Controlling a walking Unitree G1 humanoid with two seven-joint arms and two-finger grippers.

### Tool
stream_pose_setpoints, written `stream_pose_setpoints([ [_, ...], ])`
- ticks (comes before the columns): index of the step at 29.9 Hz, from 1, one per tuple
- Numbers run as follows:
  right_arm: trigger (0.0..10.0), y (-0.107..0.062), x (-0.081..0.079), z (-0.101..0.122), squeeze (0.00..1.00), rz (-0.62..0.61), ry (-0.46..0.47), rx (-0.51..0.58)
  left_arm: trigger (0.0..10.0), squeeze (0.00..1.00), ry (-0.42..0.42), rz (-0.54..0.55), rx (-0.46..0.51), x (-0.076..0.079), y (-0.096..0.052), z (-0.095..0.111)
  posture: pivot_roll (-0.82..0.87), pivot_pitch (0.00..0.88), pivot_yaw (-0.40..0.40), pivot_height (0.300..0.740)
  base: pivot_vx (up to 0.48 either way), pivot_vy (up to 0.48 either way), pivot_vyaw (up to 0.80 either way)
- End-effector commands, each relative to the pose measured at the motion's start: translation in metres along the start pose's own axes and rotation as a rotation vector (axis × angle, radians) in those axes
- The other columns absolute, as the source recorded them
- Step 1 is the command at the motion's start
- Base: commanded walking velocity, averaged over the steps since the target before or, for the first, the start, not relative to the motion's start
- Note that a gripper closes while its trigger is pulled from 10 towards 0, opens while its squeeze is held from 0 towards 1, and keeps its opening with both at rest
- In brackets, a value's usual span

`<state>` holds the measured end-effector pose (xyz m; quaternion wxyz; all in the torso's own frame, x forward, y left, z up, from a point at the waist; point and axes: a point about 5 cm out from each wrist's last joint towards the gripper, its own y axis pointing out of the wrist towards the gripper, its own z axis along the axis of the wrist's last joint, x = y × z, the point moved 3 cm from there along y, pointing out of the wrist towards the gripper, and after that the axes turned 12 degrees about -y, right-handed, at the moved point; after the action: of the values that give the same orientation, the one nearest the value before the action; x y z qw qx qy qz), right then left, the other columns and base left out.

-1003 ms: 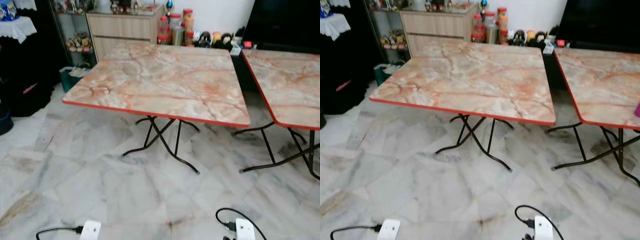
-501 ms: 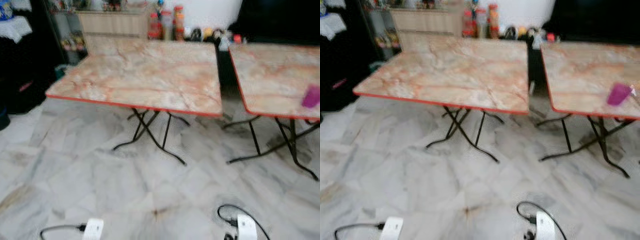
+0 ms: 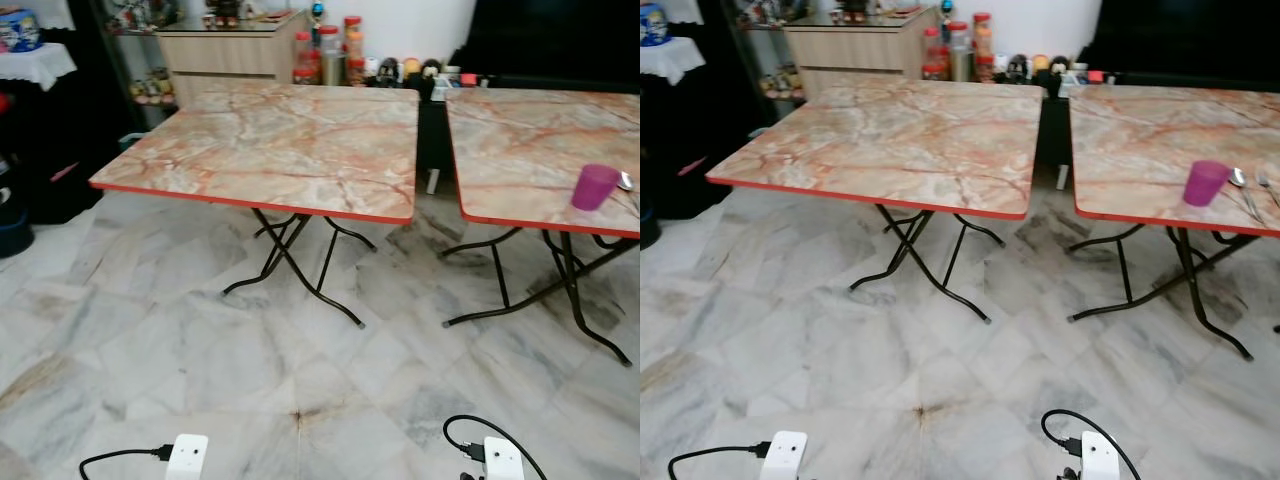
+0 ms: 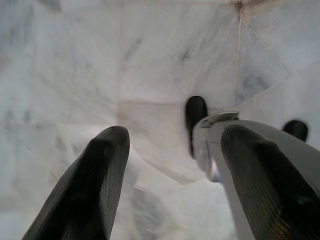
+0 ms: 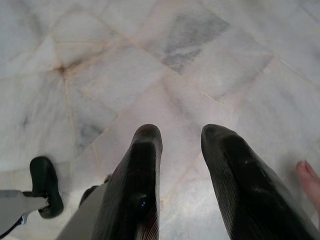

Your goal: Setting the table

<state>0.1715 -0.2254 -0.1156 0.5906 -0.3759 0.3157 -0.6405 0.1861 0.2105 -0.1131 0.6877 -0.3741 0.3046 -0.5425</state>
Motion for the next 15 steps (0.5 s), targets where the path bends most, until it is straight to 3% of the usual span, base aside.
stream_pose_setpoints([
  [1, 10.0, 0.001, -0.002, 0.006, 0.00, 0.007, -0.002, 0.019, 10.0, 0.00, -0.019, 0.002, 0.008, -0.005, 0.000, 0.001, 0.03, 0.000, -0.038, 0.740, 0.000, 0.000, 0.00],
  [5, 10.0, 0.001, -0.002, 0.006, 0.00, 0.007, -0.004, 0.017, 10.0, 0.00, -0.010, 0.008, 0.010, -0.010, 0.000, 0.003, 0.02, 0.000, -0.038, 0.740, 0.480, 0.000, 0.00],
  [15, 10.0, 0.001, 0.000, 0.007, 0.00, 0.004, 0.002, 0.016, 10.0, 0.00, -0.010, -0.014, 0.012, 0.000, 0.001, 0.009, 0.01, 0.000, -0.041, 0.740, 0.480, 0.000, 0.00],
])
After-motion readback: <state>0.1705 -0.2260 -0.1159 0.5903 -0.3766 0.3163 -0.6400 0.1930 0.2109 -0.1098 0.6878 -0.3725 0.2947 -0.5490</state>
